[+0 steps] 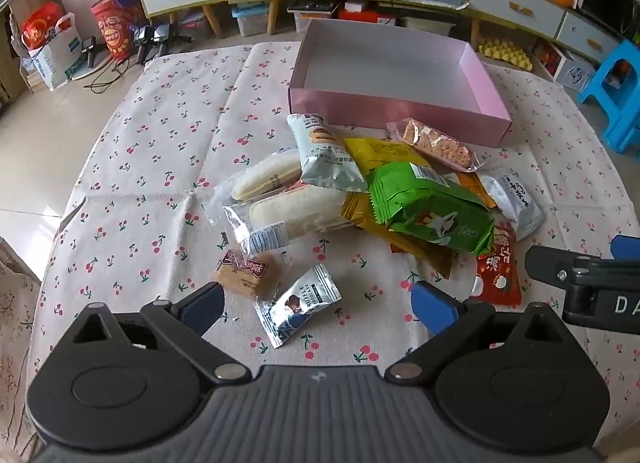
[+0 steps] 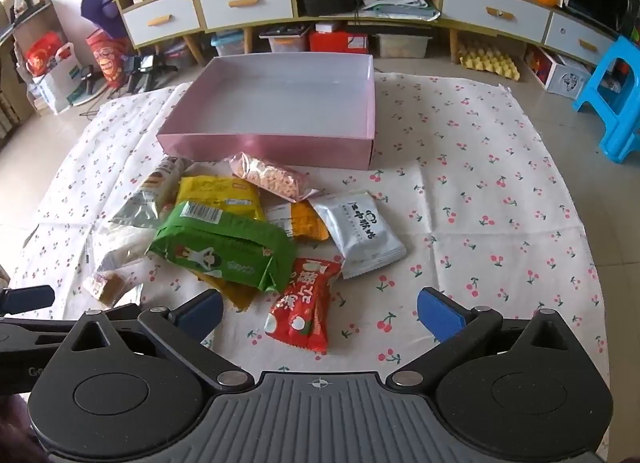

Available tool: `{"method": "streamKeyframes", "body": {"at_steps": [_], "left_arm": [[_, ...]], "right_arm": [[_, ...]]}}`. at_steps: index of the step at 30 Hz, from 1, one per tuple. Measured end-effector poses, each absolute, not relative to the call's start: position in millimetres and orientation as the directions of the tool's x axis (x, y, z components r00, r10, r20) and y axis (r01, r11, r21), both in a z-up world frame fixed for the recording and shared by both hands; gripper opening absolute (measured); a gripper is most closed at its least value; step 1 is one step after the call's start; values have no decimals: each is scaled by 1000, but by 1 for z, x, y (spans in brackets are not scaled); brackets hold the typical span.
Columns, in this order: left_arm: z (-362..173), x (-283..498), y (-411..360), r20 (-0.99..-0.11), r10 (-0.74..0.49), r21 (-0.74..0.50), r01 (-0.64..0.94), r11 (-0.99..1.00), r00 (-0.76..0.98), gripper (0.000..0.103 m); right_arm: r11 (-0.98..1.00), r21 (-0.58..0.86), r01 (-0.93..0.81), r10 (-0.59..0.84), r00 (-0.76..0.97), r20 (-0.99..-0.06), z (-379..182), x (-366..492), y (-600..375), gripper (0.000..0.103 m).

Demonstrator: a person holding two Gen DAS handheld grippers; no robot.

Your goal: Organize snacks

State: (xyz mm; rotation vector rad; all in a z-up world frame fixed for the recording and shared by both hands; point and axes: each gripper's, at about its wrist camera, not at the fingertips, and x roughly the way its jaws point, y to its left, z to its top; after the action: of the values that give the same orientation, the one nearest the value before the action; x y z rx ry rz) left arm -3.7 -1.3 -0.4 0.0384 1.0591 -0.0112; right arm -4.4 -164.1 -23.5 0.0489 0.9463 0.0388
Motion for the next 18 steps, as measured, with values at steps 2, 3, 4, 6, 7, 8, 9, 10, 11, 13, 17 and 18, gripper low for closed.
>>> {"method": "streamKeyframes", "body": {"at_steps": [2,3,4,6,7,8,9,10,11,13,17,18], "left_arm": [[-1,-4,-1,-873,9,26,28,999,488,100],[-1,-4,-1,-873,9,26,28,999,488,100],[-1,-4,-1,-873,10,27,28,999,488,100],[-2,-4,0,-873,11,28,28,999,488,100],[-2,-4,0,-874,11,28,28,999,486,100],[-3,-4,0,-874,11,28,28,999,485,100],[-3,-4,0,-875,10,27,28,999,484,100],[-4,-4,0,-875,9,27,28,999,483,100],[-3,-4,0,-876,8,25,30,999,482,100],[-3,-4,0,-876,7,25,31,999,482,100],[-3,-4,0,-876,7,25,30,999,482,100],[-3,-4,0,-876,8,25,29,999,481,100]], "right_arm": [[998,58,-13,55,585,-809,-23,-4,-164,103],[998,59,-12,55,584,-810,-23,-3,-163,103],[998,59,-12,55,583,-810,-24,-3,-163,103],[998,58,-10,53,585,-810,-24,-4,-163,103],[998,58,-11,54,584,-810,-23,-4,-163,103],[998,59,-11,54,584,-810,-24,-4,-163,103],[998,59,-12,54,584,-810,-24,-4,-163,103],[998,58,-12,54,584,-810,-24,-4,-163,103],[998,58,-12,54,583,-811,-24,-4,-163,103],[998,58,-12,54,583,-811,-25,-4,-163,103],[998,57,-13,54,582,-811,-25,-4,-163,103],[998,58,-13,54,582,-811,-25,-4,-163,103]]}}
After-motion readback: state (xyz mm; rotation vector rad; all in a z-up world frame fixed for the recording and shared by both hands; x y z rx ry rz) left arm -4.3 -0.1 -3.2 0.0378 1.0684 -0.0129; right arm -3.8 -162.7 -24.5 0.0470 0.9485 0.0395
